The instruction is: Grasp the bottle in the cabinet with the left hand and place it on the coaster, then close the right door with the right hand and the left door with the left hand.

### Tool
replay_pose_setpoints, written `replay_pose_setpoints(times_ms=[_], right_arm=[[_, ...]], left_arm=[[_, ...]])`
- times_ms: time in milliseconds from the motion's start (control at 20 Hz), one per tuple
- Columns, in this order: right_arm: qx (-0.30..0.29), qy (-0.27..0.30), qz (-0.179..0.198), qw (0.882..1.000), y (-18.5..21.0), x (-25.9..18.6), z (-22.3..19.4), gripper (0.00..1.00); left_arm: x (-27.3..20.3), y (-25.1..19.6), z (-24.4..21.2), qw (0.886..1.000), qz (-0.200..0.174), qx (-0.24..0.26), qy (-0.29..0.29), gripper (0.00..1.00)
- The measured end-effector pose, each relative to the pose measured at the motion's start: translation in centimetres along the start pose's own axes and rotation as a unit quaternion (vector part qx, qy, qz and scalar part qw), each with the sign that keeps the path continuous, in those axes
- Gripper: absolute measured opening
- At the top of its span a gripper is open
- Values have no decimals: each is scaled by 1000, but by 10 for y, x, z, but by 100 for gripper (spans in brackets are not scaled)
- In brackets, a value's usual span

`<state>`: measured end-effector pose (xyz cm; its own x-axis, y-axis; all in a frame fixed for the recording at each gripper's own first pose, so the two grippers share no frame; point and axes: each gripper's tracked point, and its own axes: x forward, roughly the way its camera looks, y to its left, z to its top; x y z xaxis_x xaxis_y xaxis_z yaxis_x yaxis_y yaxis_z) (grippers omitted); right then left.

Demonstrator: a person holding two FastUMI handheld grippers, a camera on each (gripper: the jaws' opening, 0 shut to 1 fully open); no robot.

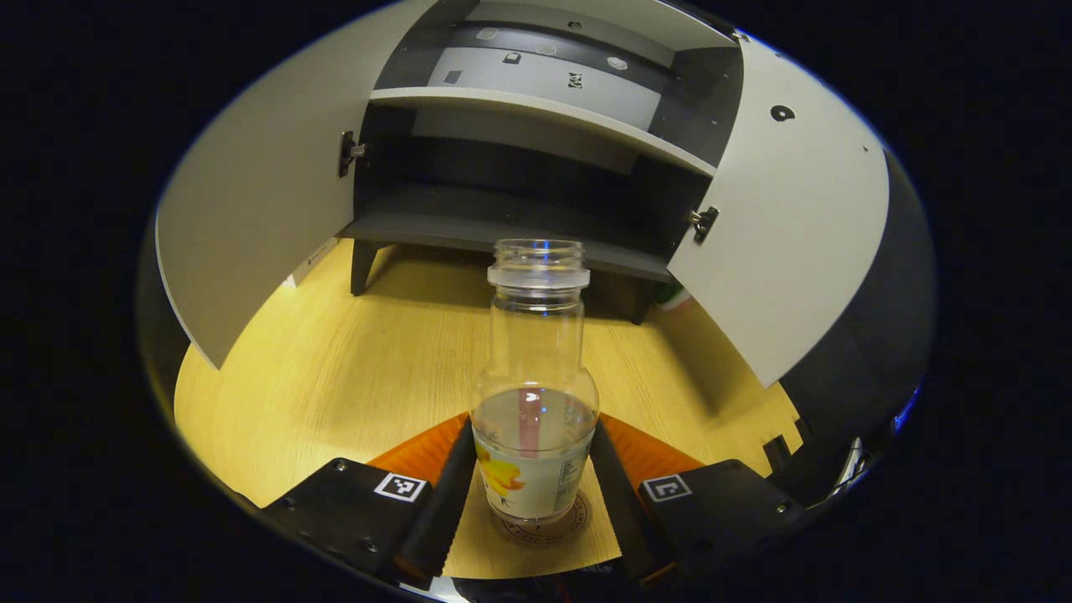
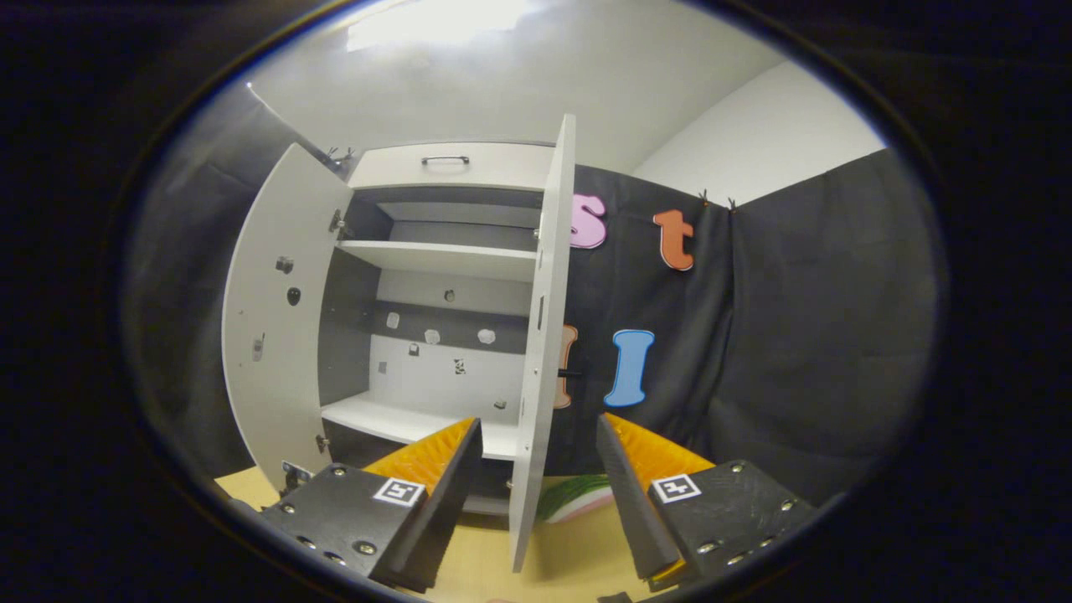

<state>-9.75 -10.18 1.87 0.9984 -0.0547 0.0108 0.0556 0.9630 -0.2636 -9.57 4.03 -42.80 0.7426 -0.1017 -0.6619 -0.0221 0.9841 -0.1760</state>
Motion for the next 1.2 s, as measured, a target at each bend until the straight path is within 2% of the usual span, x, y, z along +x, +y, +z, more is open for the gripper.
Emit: replay_pose_setpoints(times_ms=[200,350,700,900,950,1000,1200], right_arm=[[0,1,-2,1000,0,1,-1,83],[-4,3,-3,1000,0,4,-1,83],[-15,16,1,1000,-1,9,-13,83],[-17,24,7,1000,1,16,-19,83],[-16,25,8,1000,1,18,-19,83],[-14,25,10,1000,1,18,-20,83],[-12,28,16,999,3,26,-25,83]], left_arm=[[2,-8,-15,1000,-7,23,-6,82],[2,-13,-26,999,-11,30,-2,79],[-3,-24,-48,998,-19,59,-4,82],[-5,-24,-54,996,-25,79,19,82],[-7,-25,-55,996,-27,82,24,85],[-6,-25,-56,995,-29,87,26,82],[-9,-26,-57,992,-37,114,37,83]])
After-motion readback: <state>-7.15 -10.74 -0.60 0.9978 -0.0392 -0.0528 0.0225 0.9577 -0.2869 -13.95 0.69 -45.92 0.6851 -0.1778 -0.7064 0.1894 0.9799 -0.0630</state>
